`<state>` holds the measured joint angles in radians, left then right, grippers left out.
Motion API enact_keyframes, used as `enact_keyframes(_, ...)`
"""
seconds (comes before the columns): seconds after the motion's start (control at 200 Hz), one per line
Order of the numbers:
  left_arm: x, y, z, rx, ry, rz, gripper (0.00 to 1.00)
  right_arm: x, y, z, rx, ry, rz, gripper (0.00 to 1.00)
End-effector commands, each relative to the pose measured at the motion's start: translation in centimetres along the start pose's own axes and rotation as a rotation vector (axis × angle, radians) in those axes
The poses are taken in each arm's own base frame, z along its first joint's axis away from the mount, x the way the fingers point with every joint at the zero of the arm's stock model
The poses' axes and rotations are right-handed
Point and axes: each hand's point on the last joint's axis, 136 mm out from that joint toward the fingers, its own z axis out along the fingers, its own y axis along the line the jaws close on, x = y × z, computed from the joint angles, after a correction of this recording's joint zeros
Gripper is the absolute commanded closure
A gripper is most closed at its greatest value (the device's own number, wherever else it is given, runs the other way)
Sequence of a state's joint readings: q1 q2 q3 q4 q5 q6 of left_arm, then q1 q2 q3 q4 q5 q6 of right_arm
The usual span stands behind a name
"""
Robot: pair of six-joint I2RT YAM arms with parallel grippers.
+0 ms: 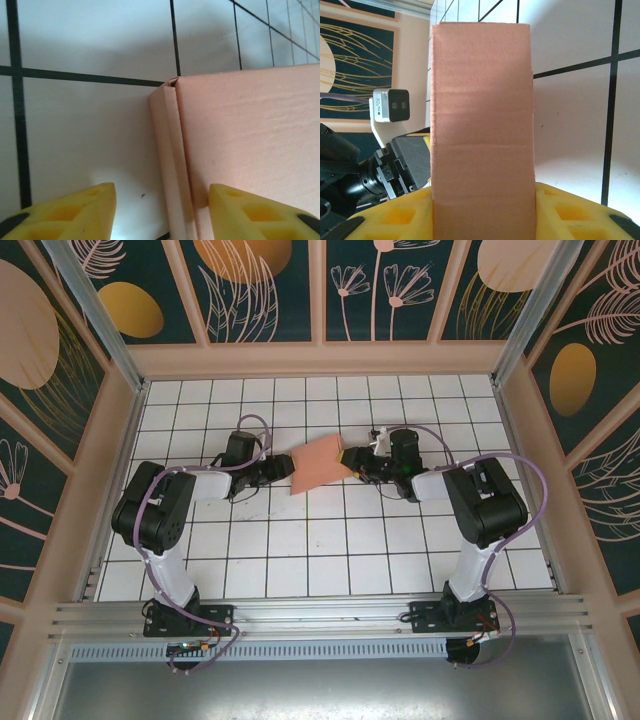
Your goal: Fold the paper box
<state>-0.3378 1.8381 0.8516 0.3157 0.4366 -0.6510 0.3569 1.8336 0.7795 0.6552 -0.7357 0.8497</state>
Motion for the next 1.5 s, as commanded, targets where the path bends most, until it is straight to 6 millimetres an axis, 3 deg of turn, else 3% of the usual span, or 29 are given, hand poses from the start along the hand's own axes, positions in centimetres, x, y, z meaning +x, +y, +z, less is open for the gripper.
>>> enact_keyframes(0.0, -0.1, 0.8, -1.2, -0.054, -0.019, 0.002, 0.38, -1.5, 2.3, -0.6, -0.052, -0.036, -0.04, 0.59)
enact_keyframes(0.075, -1.1, 0.4, -2.1, -0.061, -0.073, 0.035, 0.24, -1.7, 2.3, -0.9, -0.049, -0.046, -0.039, 0.6)
enact_keyframes(0.13, -1.7, 0.3, -2.8, -0.073, -0.118, 0.073, 0.05, -1.8, 2.4, -1.2, -0.049, -0.054, -0.038, 0.6)
enact_keyframes(0.15, -2.6, -0.6, -3.7, -0.059, -0.161, 0.1, 0.02, -1.9, 2.4, -1.3, -0.05, -0.057, -0.036, 0.59)
enact_keyframes(0.32, -5.2, -4.4, -7.8, -0.035, -0.396, 0.371, 0.01, -2.4, 3.0, -2.4, -0.056, -0.083, -0.029, 0.59)
enact_keyframes(0.46, -4.8, -9.3, -9.7, -0.128, -0.538, 0.782, 0.01, -3.0, 3.7, -3.5, -0.074, -0.103, -0.018, 0.59)
enact_keyframes(0.636, -4.9, -12.5, -12.4, -0.123, -0.723, 0.976, 0.01, -3.8, 5.0, -5.2, -0.106, -0.128, -0.023, 0.59)
enact_keyframes(0.841, -0.9, -14.8, -11.5, -0.22, -0.76, 1.451, 0.01, -4.5, 5.9, -7.2, -0.156, -0.163, 0.0, 0.6)
enact_keyframes(1.096, -0.4, -15.4, -11.7, -0.556, -0.891, 1.757, 0.01, -4.3, 7.0, -8.6, -0.216, -0.171, 0.034, 0.61)
enact_keyframes(1.201, -0.6, -15.3, -11.6, -0.674, -0.925, 1.832, 0.01, -4.1, 7.2, -8.8, -0.234, -0.165, 0.064, 0.61)
enact_keyframes(1.496, -0.5, -14.9, -10.1, -0.713, -0.896, 1.885, 0.01, -2.6, 7.7, -9.3, -0.288, -0.123, 0.155, 0.61)
